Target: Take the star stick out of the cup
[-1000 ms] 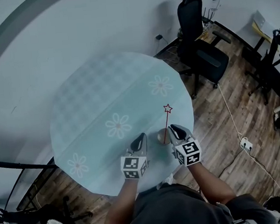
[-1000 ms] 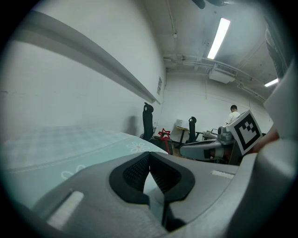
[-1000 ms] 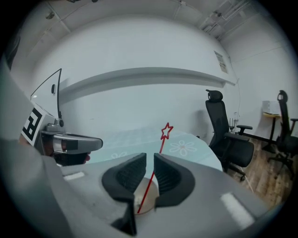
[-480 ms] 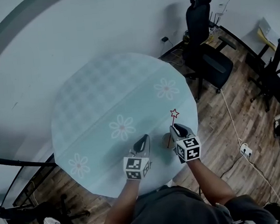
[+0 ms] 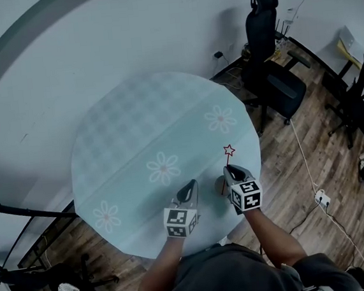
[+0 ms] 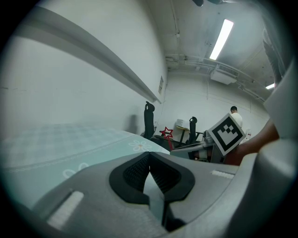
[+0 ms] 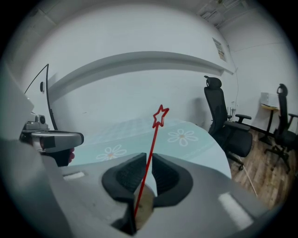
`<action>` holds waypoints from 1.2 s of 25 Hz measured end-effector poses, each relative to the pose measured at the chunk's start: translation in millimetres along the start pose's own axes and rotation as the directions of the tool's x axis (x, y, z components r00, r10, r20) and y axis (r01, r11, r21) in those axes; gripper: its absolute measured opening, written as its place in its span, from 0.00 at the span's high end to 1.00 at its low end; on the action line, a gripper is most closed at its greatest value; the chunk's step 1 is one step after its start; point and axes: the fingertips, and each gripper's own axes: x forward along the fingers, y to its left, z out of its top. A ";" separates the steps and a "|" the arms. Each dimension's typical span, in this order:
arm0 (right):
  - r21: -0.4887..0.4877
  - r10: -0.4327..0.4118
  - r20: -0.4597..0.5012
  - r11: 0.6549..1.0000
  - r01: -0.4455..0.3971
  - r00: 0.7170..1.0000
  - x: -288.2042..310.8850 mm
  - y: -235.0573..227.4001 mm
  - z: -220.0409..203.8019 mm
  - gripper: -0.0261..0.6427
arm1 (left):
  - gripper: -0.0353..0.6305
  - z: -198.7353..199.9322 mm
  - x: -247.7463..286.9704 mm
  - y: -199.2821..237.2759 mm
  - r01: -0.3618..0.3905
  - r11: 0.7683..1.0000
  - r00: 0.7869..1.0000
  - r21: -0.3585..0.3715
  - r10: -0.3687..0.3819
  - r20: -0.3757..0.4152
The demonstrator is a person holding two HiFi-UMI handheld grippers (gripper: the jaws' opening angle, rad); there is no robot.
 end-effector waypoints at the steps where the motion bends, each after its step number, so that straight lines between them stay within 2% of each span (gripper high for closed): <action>1: -0.001 -0.001 0.001 1.000 0.001 1.000 0.1 -0.3 0.3 0.90 | 0.94 0.1 -0.4 0.1 0.000 1.000 1.000 0.000 0.000 0.000; 9: 0.003 -0.010 0.029 1.000 0.010 1.000 -3.4 -0.9 5.2 0.92 | 0.94 -3.0 -3.6 -5.4 0.006 1.000 1.000 0.004 -0.006 -0.009; 20: -0.001 -0.007 0.168 1.000 0.008 0.986 -35.0 6.8 38.7 0.93 | 0.94 3.7 -16.7 -12.2 -0.010 1.000 1.000 0.001 0.010 0.015; 26: -0.030 0.029 0.305 0.999 -0.021 0.952 -75.6 25.0 85.1 0.93 | 0.94 29.9 -28.6 -12.7 -0.027 1.000 0.997 0.015 0.025 0.077; 30: -0.050 0.071 0.383 0.997 -0.056 0.921 -101.2 38.8 116.2 0.93 | 0.94 55.2 -35.7 -18.9 -0.033 0.997 0.991 0.068 0.024 0.133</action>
